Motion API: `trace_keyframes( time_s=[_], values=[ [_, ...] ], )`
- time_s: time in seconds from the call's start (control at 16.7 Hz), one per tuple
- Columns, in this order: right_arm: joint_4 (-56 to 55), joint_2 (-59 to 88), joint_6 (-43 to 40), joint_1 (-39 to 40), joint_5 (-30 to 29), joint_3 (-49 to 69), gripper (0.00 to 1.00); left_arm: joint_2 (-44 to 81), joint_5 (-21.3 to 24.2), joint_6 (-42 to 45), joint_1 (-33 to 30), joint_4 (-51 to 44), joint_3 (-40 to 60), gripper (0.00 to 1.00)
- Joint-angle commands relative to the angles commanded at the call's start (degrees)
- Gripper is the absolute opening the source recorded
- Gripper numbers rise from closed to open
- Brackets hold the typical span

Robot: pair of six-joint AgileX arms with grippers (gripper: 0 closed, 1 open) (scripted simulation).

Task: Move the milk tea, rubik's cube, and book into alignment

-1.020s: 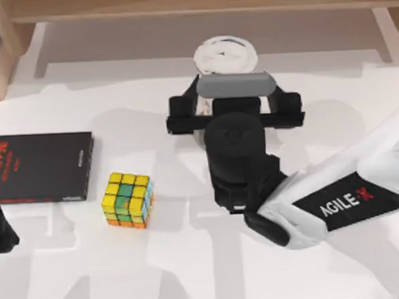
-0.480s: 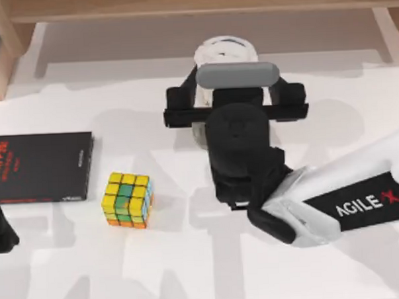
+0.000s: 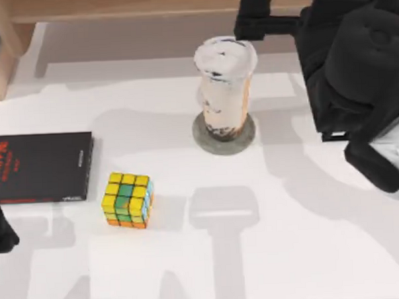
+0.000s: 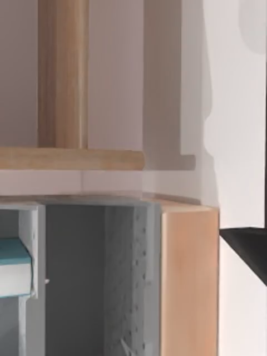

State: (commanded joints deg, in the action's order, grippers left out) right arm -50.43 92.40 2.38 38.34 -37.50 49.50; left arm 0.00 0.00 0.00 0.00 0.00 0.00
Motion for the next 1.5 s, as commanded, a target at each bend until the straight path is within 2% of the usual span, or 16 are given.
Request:
trace_keyframes(
  time_s=[0.24, 0.54, 0.84, 1.14, 1.5],
  values=[
    [7.64, -21.06, -1.32, -9.23, 10.62, -8.3, 1.0, 0.0, 0.0, 0.0, 0.0, 0.0, 0.0, 1.0],
    [22.53, -52.59, -2.31, -21.51, 23.31, -23.06, 1.0, 0.0, 0.0, 0.0, 0.0, 0.0, 0.0, 1.0],
    [39.31, -79.43, -2.54, -32.15, 32.76, -39.02, 1.0, 0.0, 0.0, 0.0, 0.0, 0.0, 0.0, 1.0],
    [49.81, -91.75, -2.4, -38.01, 37.26, -48.9, 1.0, 0.0, 0.0, 0.0, 0.0, 0.0, 0.0, 1.0],
    [50.43, -92.4, -2.38, -38.34, 37.5, -49.5, 1.0, 0.0, 0.0, 0.0, 0.0, 0.0, 0.0, 1.0]
  ],
)
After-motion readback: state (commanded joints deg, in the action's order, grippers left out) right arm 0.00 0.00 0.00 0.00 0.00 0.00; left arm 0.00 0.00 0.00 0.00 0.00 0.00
